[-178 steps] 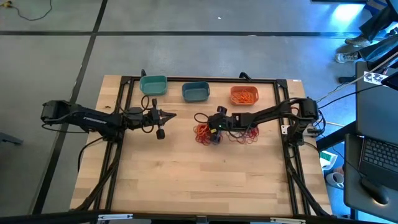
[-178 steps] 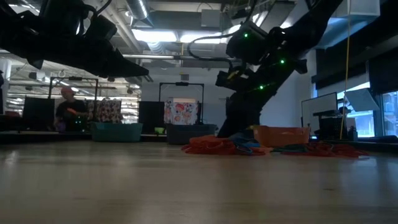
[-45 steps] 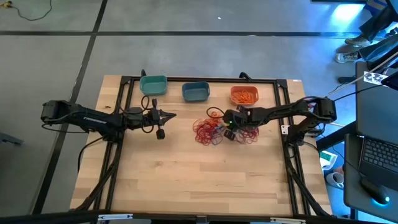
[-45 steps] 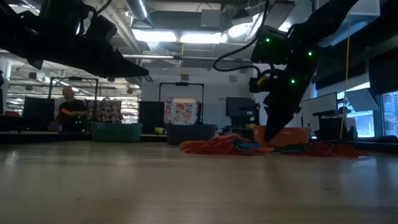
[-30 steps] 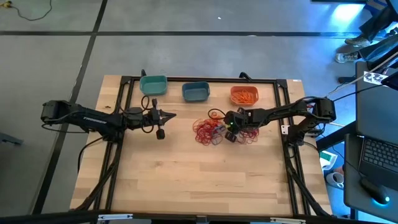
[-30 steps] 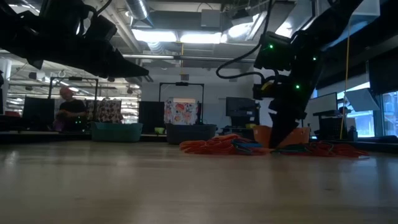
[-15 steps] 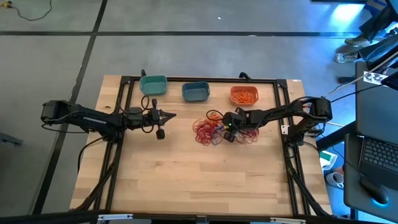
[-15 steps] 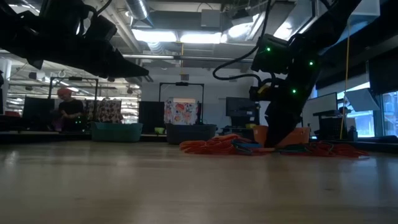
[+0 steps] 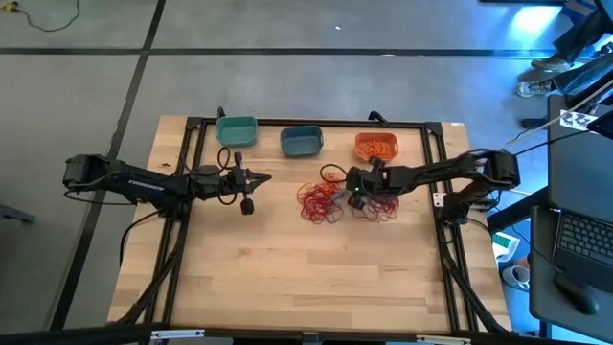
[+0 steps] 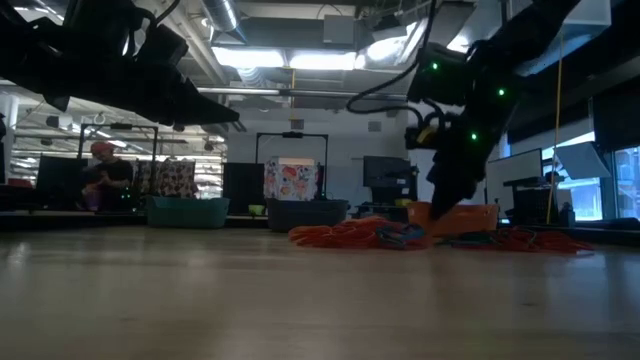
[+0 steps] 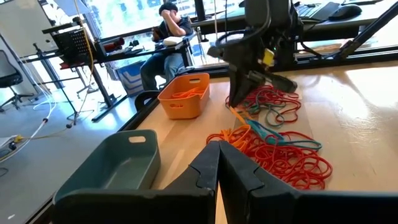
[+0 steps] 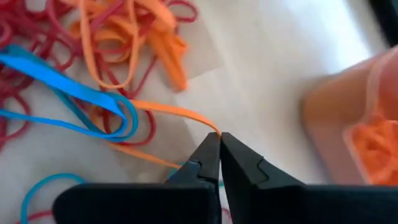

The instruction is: Sort rubber bands into baskets

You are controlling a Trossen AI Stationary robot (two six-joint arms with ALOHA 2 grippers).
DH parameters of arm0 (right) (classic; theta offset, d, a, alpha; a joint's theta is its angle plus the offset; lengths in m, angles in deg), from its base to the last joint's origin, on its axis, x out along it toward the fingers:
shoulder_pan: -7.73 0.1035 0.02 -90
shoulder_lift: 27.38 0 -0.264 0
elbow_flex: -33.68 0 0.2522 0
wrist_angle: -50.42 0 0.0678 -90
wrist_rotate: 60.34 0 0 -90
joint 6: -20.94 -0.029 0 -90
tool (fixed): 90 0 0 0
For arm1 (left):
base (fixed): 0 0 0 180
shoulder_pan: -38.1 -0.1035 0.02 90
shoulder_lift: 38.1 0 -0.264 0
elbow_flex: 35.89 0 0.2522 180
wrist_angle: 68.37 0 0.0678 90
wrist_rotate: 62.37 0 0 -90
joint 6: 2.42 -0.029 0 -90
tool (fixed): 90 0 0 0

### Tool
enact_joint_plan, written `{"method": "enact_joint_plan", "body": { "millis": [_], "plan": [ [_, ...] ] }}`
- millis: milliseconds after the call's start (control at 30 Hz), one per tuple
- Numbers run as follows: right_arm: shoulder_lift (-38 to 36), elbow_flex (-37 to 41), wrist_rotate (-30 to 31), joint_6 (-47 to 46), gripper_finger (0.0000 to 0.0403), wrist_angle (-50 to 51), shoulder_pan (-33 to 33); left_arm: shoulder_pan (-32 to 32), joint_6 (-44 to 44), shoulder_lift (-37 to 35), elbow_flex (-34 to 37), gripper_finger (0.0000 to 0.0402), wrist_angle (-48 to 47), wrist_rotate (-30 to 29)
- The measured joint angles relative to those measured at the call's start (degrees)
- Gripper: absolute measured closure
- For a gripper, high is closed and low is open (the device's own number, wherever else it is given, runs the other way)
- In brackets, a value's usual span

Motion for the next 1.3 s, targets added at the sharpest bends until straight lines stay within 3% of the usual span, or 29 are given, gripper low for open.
{"method": "enact_joint_plan", "body": {
  "millis": [333,767,900,1100,1300],
  "plan": [
    [-3.9,-0.5,6.9,-2.2,0.0396,1.4,0.0,0.0,0.0,0.0,0.0,0.0396,0.0,0.0],
    [-6.4,-0.6,29.1,-2.7,0.0392,3.5,-0.4,0.0,0.0,0.0,0.0,0.0396,0.0,0.0],
    [-7.4,-0.6,32.9,-2.7,0.0391,4.8,-1.3,0.0,0.0,0.0,0.0,0.0396,-0.1,0.0],
    [-7.5,-0.6,32.8,-2.7,0.0391,5.1,-6.4,-0.1,0.0,0.0,0.0,0.0396,0.0,0.0],
    [-7.4,-0.6,25.3,-4.2,0.037,5.2,-12.7,-0.1,0.0,0.0,0.0,0.0396,0.0,0.0]
  ]
}}
